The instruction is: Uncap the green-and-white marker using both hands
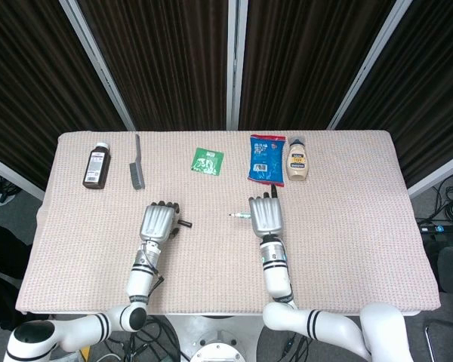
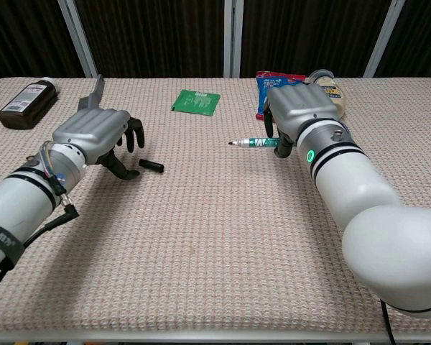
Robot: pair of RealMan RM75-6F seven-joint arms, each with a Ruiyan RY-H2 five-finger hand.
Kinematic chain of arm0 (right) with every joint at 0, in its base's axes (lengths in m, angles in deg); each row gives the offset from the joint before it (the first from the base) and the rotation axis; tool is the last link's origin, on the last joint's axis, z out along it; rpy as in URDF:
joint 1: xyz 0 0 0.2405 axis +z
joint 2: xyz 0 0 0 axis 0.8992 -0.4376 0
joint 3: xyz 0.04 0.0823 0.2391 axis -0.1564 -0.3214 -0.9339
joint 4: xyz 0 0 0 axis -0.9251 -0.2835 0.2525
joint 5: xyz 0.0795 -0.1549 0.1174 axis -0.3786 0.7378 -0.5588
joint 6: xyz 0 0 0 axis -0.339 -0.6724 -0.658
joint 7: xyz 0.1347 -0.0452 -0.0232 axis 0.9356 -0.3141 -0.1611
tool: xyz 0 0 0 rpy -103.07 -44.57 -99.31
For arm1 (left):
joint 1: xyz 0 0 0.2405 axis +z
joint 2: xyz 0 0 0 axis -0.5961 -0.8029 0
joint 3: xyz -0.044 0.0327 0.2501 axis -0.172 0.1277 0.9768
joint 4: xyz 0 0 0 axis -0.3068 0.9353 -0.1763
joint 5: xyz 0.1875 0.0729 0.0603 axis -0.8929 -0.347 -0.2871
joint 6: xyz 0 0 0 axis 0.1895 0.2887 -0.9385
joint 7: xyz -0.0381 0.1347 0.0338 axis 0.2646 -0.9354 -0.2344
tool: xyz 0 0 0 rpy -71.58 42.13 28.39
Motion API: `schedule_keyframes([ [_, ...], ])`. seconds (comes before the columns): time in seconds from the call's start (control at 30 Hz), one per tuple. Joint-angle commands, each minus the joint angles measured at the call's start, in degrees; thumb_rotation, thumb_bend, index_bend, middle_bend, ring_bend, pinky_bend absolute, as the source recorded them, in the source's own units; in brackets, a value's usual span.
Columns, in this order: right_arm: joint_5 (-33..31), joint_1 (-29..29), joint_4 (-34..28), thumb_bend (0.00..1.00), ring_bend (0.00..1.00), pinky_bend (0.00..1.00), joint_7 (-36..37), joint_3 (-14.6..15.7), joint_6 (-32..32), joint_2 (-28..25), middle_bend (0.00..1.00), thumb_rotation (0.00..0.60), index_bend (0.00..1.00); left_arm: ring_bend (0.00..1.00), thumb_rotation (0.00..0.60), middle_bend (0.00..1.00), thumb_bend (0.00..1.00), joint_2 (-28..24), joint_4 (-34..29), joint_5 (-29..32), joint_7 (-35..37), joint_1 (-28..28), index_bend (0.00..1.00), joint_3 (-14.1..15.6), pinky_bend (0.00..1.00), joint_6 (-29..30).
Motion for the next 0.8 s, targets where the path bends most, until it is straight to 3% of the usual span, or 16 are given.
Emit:
schedule_keyframes([
  [0.03, -1.3, -0.6, -1.3, 0.06, 0.16, 0.02, -0.3, 0.6, -1.2, -1.3, 0.41, 0.6, 0.43, 0.2, 0.6, 0.24, 0.08, -1.2, -1.5, 0.4, -0.7, 0.2, 0.22, 0.2, 0.3, 0.1],
  [0.2, -1.0, -1.9, -3.9, 0.03, 0.09, 0.0, 1.7, 1.1, -0.5, -3.3, 0.31, 0.6, 0.31, 0.18, 0.6, 0.22, 0.06, -2.4, -3.1, -0.6, 0.4, 0.5, 0.2, -0.4, 0.25, 2.6],
  [0.37, 4.1, -6.1, -10.6, 0.03, 0.09, 0.0, 7.6, 4.2, 3.7, -7.7, 0.31, 0.6, 0.3, 0.18, 0.6, 0.22, 0.06, -5.6, -7.5, -2.1, 1.5, 3.1, 0.2, 0.6, 0.24, 6.9],
  [0.6, 16.4, -17.0, -20.0, 0.03, 0.06, 0.0, 20.5, 11.8, 15.0, -18.8, 0.29, 0.6, 0.26, 0.16, 0.6, 0.22, 0.03, -11.7, -11.6, -9.9, 11.2, 10.8, 0.2, 5.2, 0.2, 17.7],
  [0.8, 22.8, -25.2, -22.9, 0.03, 0.0, 0.0, 33.1, 21.3, 15.6, -29.9, 0.17, 0.6, 0.14, 0.13, 0.6, 0.2, 0.01, -17.7, -17.5, -13.9, 16.0, 18.3, 0.2, 12.6, 0.14, 22.4],
])
